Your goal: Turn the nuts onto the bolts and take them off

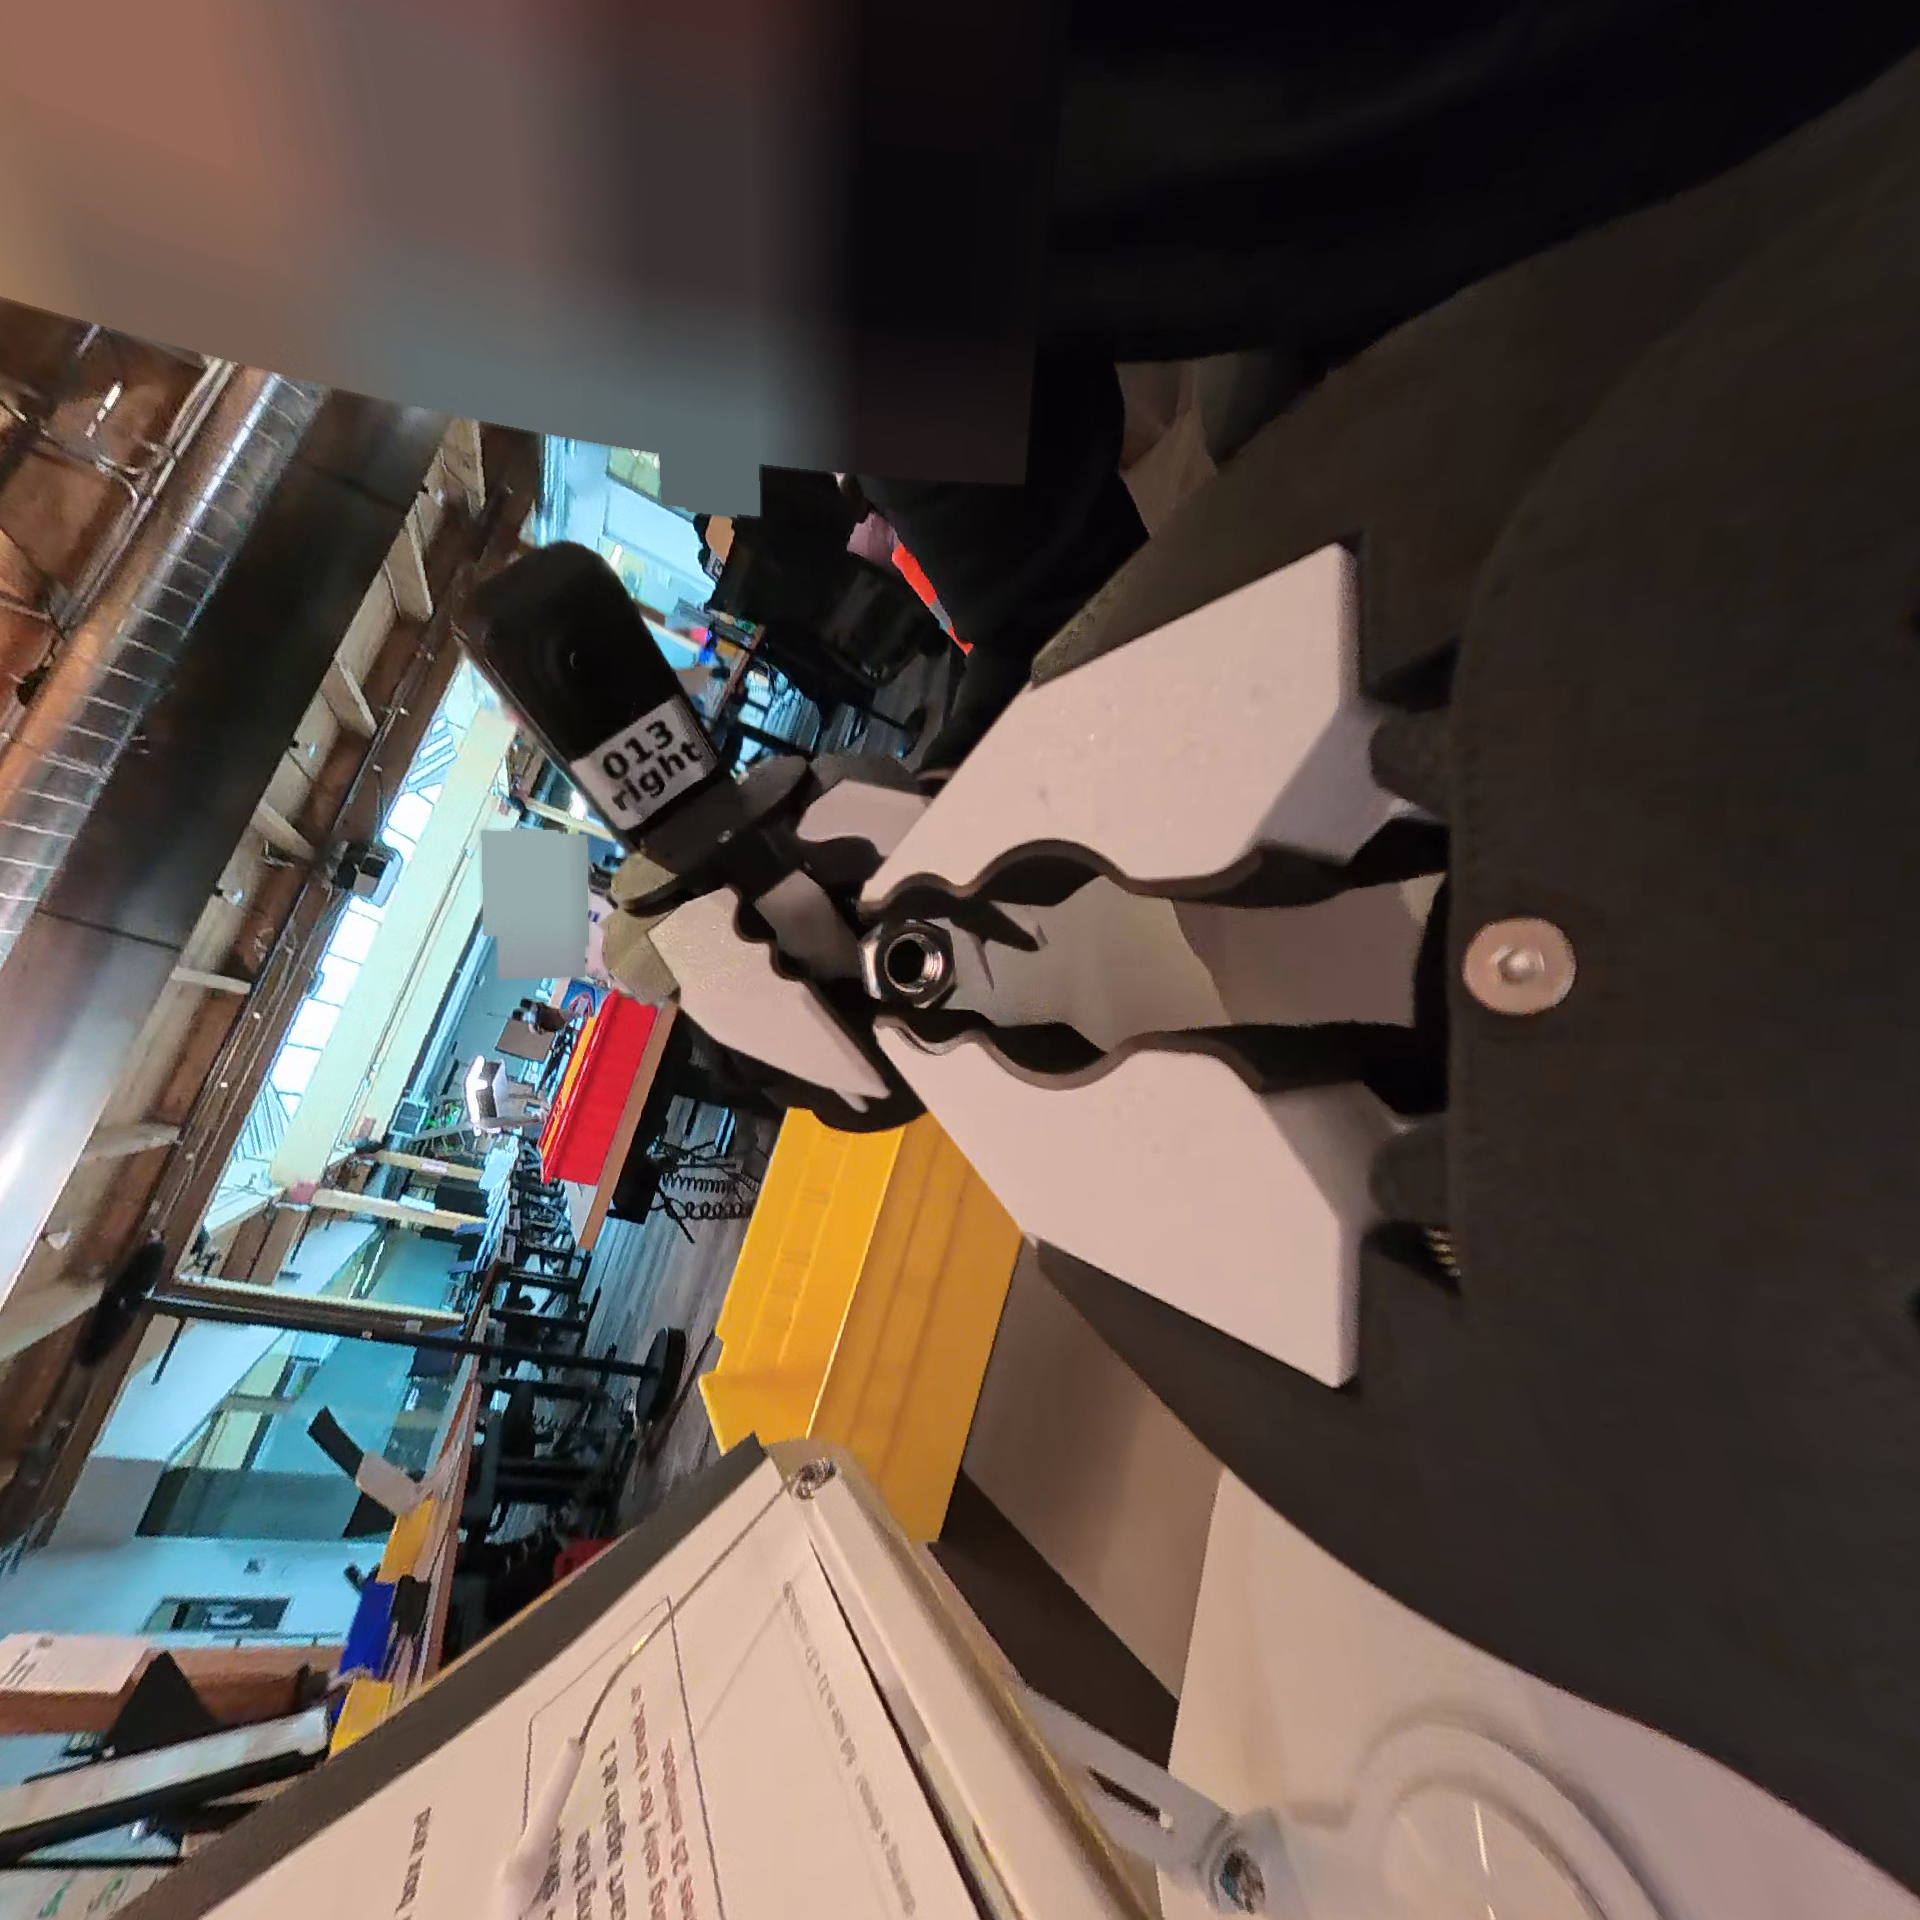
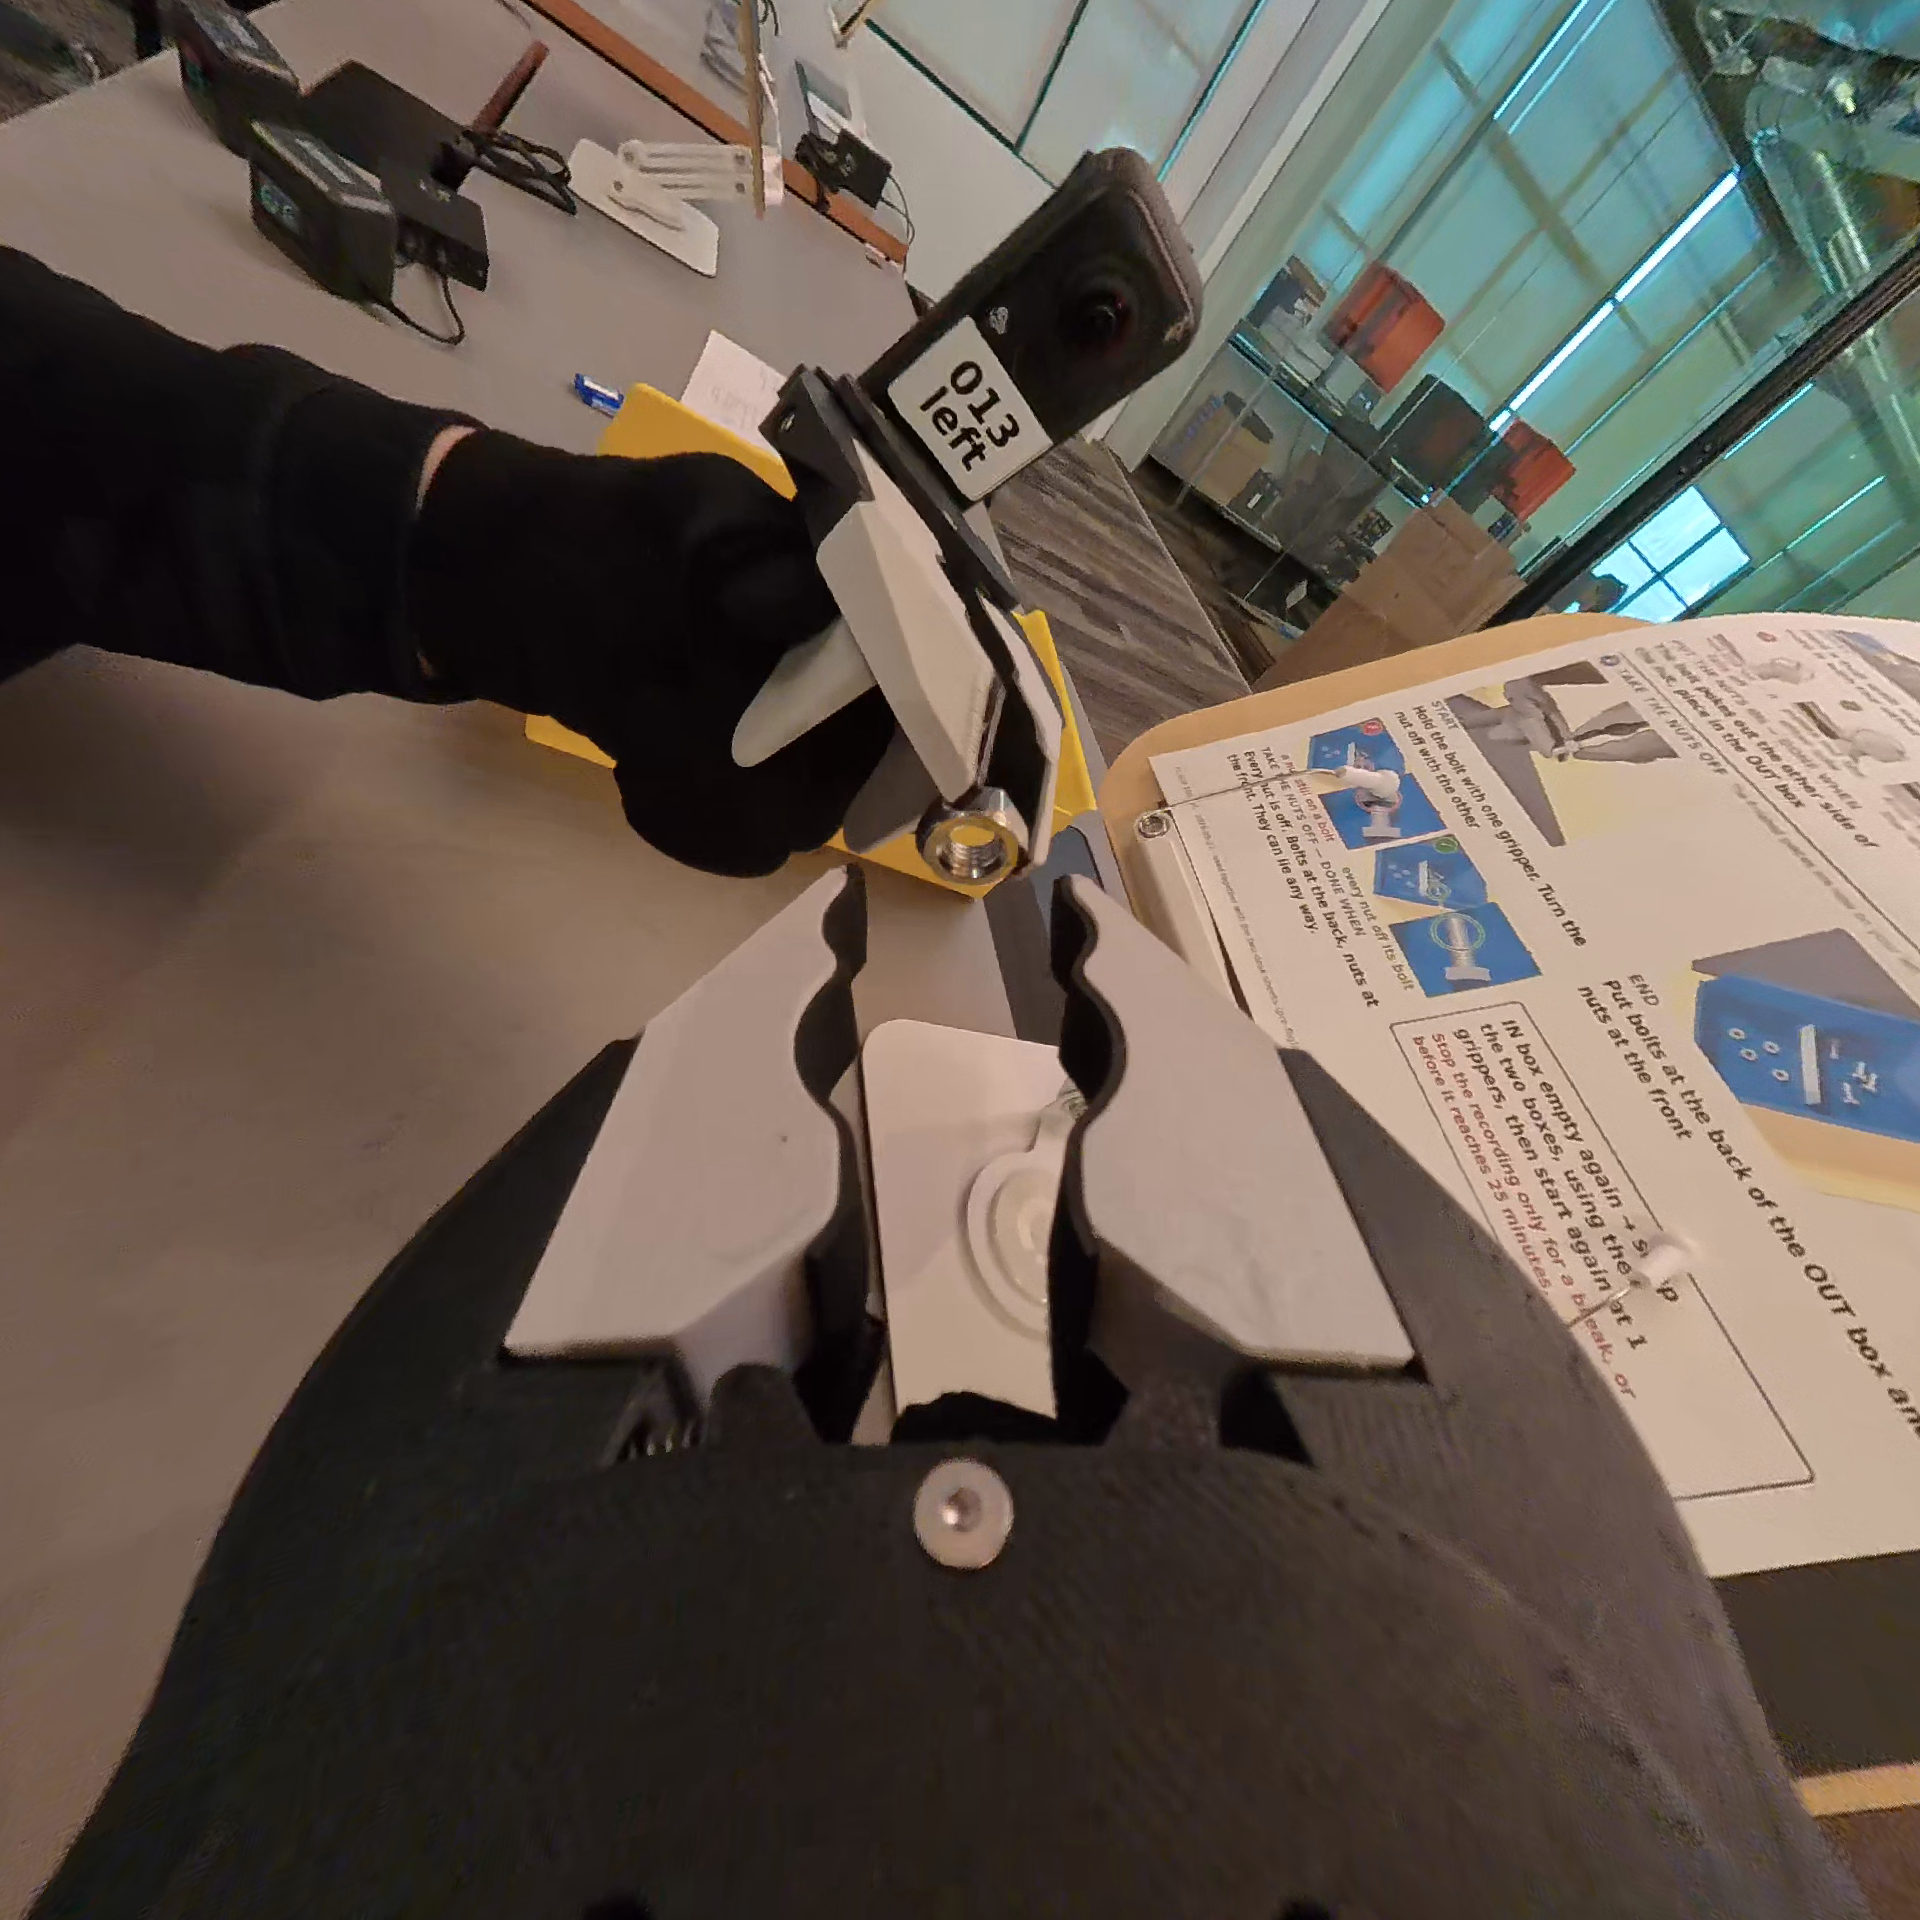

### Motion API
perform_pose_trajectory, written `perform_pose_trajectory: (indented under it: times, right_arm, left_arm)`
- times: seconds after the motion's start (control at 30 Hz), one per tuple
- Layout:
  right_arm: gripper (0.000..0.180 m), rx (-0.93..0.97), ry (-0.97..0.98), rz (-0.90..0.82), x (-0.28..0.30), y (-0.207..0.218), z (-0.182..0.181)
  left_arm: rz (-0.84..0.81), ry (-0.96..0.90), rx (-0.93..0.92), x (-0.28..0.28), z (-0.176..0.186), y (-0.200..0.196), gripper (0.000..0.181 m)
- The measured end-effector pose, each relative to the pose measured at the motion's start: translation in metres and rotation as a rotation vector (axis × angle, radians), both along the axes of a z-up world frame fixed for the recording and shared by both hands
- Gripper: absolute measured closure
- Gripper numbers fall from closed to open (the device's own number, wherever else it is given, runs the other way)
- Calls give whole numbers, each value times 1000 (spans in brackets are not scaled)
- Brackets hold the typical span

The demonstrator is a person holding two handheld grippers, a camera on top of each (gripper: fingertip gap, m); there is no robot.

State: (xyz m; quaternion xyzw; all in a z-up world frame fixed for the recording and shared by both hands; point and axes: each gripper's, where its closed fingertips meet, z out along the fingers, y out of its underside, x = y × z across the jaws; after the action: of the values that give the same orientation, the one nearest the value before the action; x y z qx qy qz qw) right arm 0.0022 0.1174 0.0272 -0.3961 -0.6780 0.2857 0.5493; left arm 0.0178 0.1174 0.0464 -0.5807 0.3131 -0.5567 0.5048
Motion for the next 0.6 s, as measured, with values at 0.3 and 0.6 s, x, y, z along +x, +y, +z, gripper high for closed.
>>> perform_pose_trajectory:
  times: [0.3,0.6]
  right_arm:
    - [155,86,12,8,1,-6,2]
    - [162,141,5,11,1,-8,1]
  left_arm:
    - [-79,-34,-52,1,-5,-6,166]
    - [-96,-50,-79,1,-10,-5,166]
